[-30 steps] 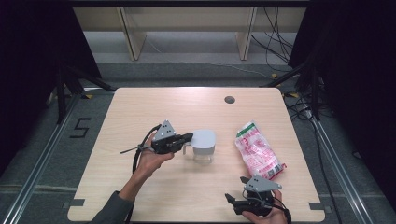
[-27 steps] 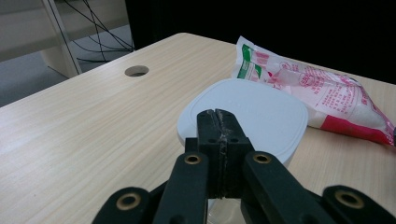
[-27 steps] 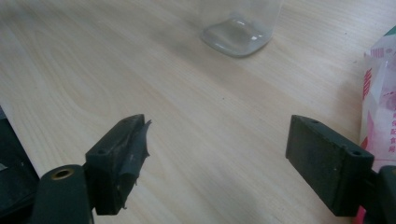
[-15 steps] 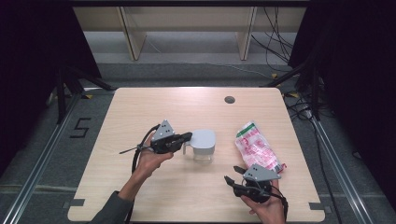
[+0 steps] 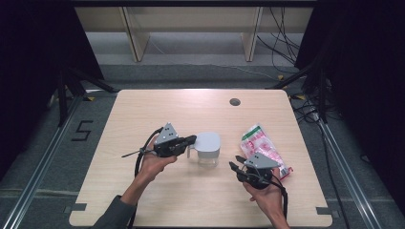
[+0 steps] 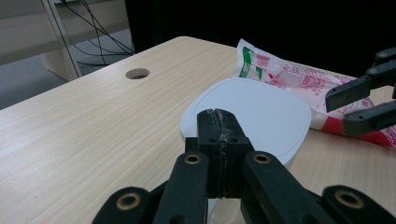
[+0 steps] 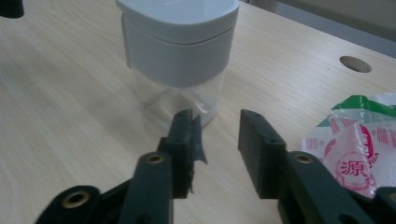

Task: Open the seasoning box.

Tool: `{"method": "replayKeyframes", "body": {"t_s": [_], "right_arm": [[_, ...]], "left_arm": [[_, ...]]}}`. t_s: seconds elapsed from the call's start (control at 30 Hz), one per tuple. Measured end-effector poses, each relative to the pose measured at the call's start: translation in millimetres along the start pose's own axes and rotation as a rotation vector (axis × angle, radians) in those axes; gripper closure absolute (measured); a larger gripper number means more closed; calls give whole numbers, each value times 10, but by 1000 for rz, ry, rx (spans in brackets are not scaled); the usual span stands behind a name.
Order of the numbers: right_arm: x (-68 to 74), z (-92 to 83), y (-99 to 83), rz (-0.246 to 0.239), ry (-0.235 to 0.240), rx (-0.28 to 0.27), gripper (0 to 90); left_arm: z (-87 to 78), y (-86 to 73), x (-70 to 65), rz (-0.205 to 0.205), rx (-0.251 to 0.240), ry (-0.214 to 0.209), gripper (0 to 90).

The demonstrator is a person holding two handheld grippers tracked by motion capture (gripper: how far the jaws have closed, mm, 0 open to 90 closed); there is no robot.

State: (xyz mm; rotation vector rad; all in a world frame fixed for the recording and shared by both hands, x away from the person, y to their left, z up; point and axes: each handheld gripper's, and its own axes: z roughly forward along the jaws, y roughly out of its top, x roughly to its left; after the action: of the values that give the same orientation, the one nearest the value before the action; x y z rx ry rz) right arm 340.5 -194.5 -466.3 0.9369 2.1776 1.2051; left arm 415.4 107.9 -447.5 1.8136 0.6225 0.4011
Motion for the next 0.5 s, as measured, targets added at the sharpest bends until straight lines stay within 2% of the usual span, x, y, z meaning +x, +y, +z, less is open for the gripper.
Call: {"method": "replayKeyframes", "body": {"t_s": [0.03, 0.1, 0.13, 0.17, 0.23, 0.27, 0.3, 0.37, 0.4, 0.5], "right_arm": [[-25, 12, 13, -15, 1, 0, 701], [-37, 26, 48, 0, 5, -1, 763], [-55, 37, 61, -24, -3, -16, 776], [-58, 48, 79, -26, 2, -22, 792], [-49, 71, 103, -14, 10, -19, 800], [-67, 93, 115, -33, 8, -21, 815], [-75, 106, 120, -43, 4, -22, 828], [-65, 135, 130, -16, 13, -15, 846], [-89, 153, 137, -37, 22, -20, 856], [-75, 190, 159, -36, 23, -20, 876]], "left_arm": [[0, 2, 0, 6, 1, 2, 890], [0, 1, -1, -1, 0, 1, 890], [-2, 0, -1, -2, 1, 1, 890], [-4, -1, 8, 9, 4, -4, 891], [-9, 2, 11, 25, 9, -4, 891], [-13, 3, 8, 26, 13, 1, 891], [-13, 2, 10, 26, 12, -1, 891], [-17, 0, 5, 17, 13, -2, 891], [-18, 0, 5, 18, 13, -2, 891], [-20, 0, 8, 21, 14, 0, 891]]}}
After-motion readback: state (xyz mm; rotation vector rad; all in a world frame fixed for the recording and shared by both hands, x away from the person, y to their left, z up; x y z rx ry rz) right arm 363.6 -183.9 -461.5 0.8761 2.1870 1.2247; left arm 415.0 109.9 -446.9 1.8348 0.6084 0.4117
